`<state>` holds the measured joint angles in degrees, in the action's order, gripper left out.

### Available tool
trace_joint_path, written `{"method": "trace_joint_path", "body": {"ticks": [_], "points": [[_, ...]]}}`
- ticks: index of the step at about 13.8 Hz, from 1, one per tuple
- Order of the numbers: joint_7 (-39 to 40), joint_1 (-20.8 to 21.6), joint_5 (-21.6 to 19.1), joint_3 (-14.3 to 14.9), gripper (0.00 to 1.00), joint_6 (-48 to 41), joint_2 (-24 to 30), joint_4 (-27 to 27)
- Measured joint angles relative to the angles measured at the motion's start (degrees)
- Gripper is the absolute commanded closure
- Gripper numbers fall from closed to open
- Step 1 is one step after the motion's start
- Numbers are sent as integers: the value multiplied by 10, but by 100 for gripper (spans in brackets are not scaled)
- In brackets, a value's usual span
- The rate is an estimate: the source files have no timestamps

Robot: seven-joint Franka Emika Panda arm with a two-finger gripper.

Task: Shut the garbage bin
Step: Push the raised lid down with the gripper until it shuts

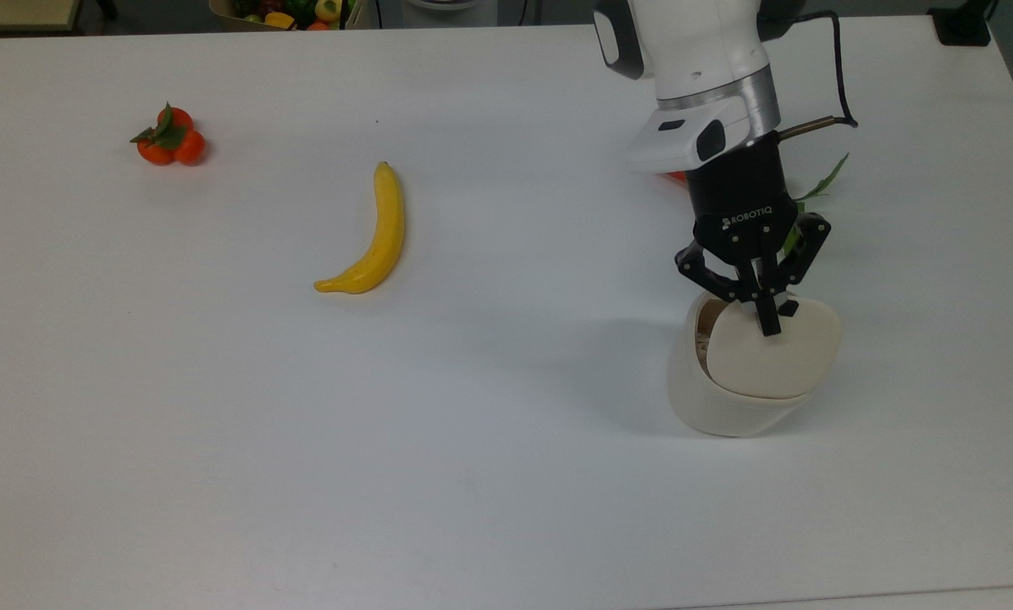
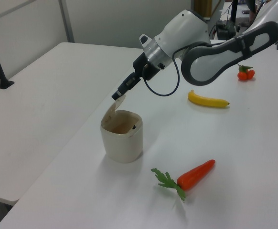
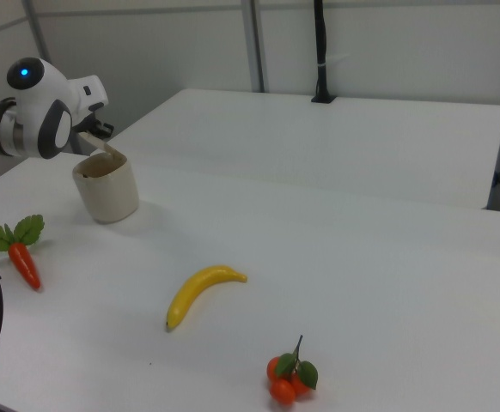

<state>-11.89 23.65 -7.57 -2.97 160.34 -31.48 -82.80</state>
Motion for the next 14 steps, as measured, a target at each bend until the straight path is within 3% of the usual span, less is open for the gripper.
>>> {"method": "trace_joint_path", "body": {"ticks": [6,14], "points": [[0,0,0,-4,97,-94,11,-10],[0,0,29,-34,97,-97,10,-33]]}}
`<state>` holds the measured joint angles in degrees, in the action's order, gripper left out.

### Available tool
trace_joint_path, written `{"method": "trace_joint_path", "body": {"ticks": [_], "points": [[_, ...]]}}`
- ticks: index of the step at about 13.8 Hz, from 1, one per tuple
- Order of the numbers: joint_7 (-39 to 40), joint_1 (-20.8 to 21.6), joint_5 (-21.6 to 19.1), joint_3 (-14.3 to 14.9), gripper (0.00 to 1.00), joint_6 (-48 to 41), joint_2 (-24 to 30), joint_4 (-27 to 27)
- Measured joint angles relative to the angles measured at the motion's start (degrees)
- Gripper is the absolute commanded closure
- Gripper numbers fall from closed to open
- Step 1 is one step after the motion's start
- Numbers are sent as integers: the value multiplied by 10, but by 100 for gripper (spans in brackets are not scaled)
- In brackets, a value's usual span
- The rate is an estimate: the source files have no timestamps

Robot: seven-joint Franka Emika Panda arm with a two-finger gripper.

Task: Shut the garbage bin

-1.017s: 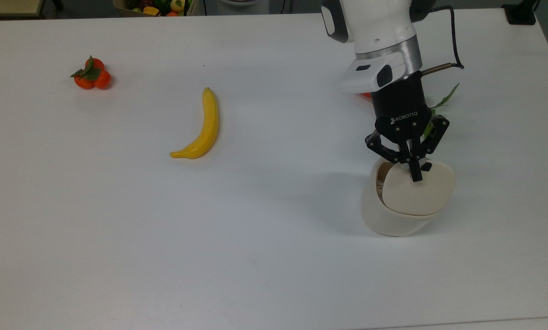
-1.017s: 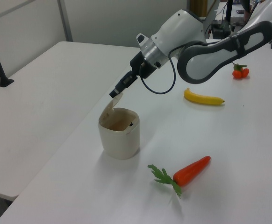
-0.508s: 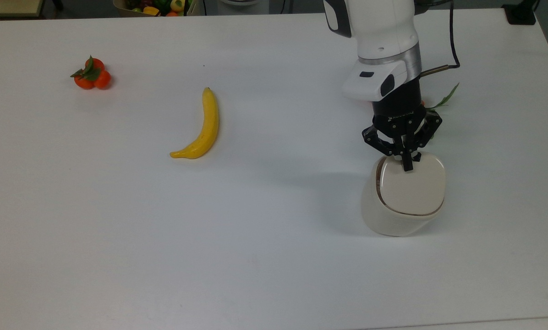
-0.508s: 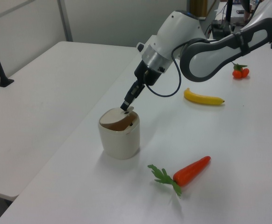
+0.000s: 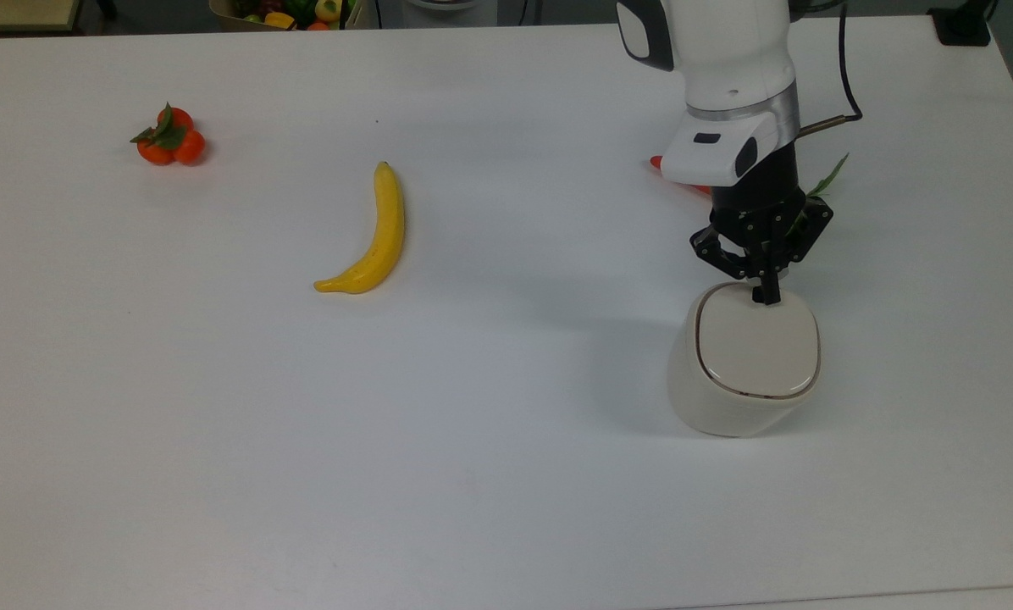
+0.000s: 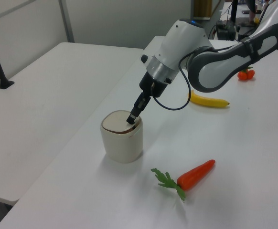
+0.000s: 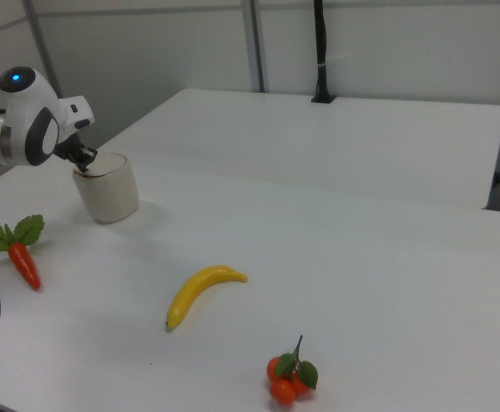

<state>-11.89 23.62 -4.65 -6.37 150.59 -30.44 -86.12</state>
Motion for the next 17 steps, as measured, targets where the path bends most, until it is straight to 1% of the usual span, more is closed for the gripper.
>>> {"method": "trace_joint_path", "body": {"ticks": [5,12,13,14,15,16,17], "points": [[0,0,21,-1,98,0,-4,-3],[0,0,23,-2,97,0,-5,-3],[-1,0,23,-2,96,0,-5,-3],[-3,-2,23,-2,92,0,-3,-3],[-4,-4,23,-2,82,0,-2,-3],[-5,-12,23,-1,78,0,3,-2],[-6,-17,23,-2,69,-11,10,-2]]}}
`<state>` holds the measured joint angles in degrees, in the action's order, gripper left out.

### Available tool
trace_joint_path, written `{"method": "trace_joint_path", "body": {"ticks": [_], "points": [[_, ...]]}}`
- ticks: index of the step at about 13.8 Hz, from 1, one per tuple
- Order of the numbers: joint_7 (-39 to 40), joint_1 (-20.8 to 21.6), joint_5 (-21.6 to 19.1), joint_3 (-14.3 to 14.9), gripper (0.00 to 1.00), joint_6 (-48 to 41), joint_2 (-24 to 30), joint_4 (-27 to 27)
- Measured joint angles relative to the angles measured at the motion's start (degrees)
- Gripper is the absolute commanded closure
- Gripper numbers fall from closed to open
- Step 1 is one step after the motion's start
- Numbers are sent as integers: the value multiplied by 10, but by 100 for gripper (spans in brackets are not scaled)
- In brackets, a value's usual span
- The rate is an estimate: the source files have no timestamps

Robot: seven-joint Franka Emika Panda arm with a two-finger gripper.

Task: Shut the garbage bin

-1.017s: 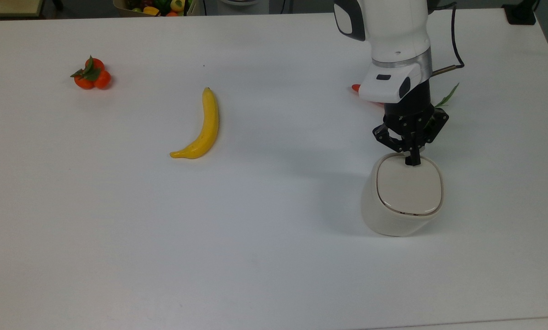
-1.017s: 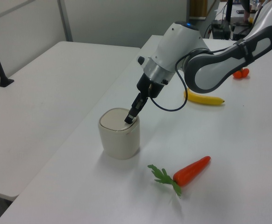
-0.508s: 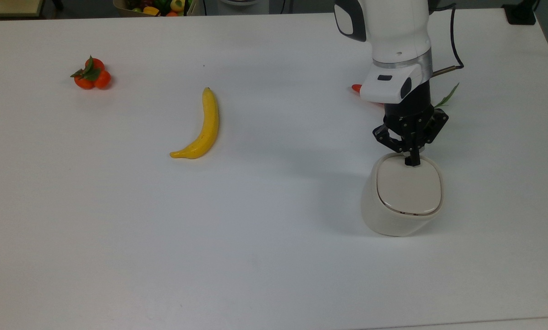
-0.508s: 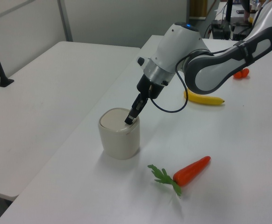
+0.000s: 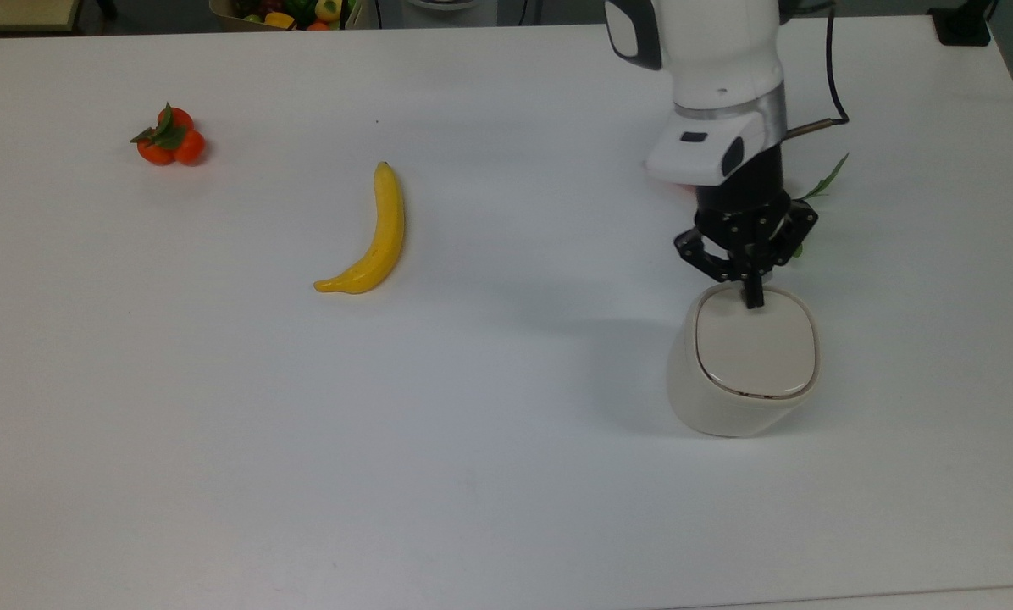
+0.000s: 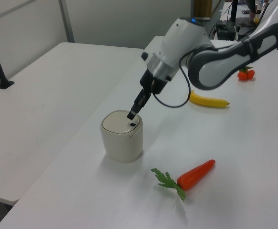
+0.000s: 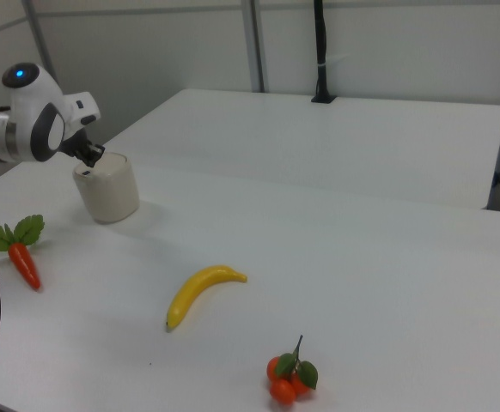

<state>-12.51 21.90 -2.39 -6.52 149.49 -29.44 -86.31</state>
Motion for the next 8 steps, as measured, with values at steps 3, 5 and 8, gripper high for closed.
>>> {"method": "trace_joint_path", "body": {"ticks": [3,5,8], "points": [[0,-21,0,0,36,-86,43,5],[-2,-38,0,0,11,-179,88,6],[-26,-65,-1,0,0,-327,152,7]]}}
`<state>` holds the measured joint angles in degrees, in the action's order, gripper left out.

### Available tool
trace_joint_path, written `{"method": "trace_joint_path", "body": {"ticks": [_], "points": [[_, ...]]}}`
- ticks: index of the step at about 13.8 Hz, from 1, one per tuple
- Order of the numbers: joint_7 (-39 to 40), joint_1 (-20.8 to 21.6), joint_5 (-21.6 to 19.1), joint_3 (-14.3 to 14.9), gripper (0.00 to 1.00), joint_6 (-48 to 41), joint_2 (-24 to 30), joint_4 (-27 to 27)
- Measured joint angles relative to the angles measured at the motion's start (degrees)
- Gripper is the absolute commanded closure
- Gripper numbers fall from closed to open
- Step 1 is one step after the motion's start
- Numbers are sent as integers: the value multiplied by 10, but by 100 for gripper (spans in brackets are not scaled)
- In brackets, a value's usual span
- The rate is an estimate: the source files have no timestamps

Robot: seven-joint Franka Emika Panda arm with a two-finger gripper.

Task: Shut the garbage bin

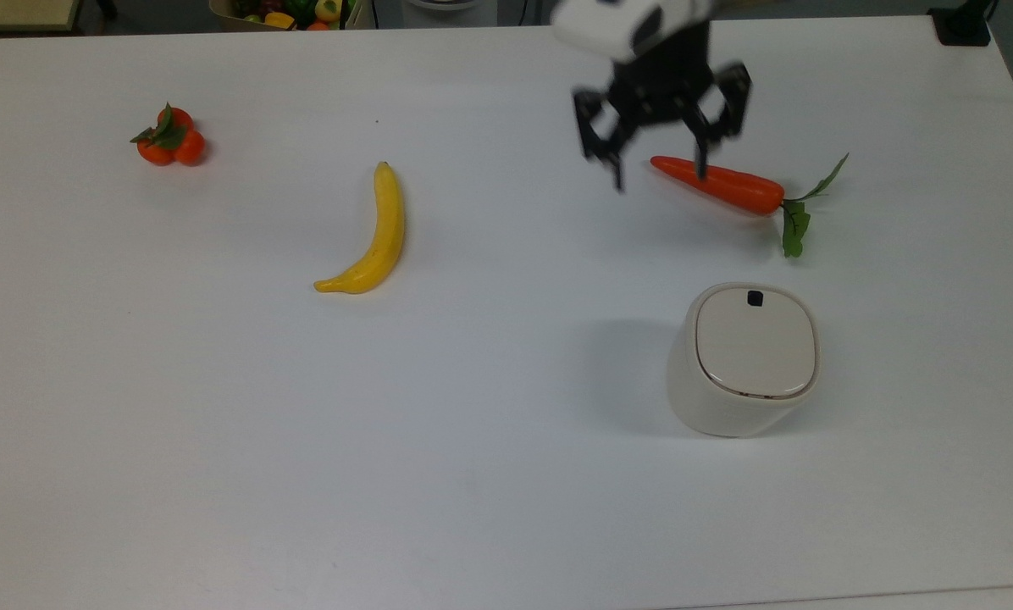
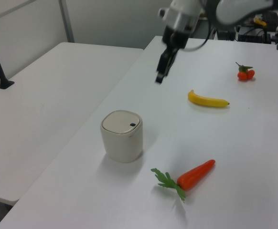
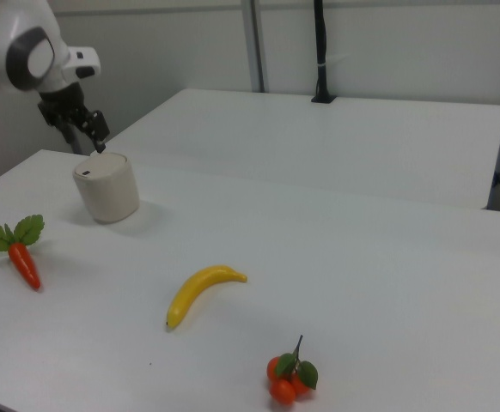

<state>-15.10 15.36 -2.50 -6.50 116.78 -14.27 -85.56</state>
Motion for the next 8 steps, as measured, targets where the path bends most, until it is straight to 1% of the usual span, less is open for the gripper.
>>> {"method": "trace_joint_path", "body": {"ticks": [1,3,5,8], "points": [[-7,-12,0,0,0,-55,27,0],[-11,-27,0,2,0,-132,64,-1],[-13,-42,0,7,0,-181,87,-3],[-13,-61,1,19,0,-231,112,-8]]}}
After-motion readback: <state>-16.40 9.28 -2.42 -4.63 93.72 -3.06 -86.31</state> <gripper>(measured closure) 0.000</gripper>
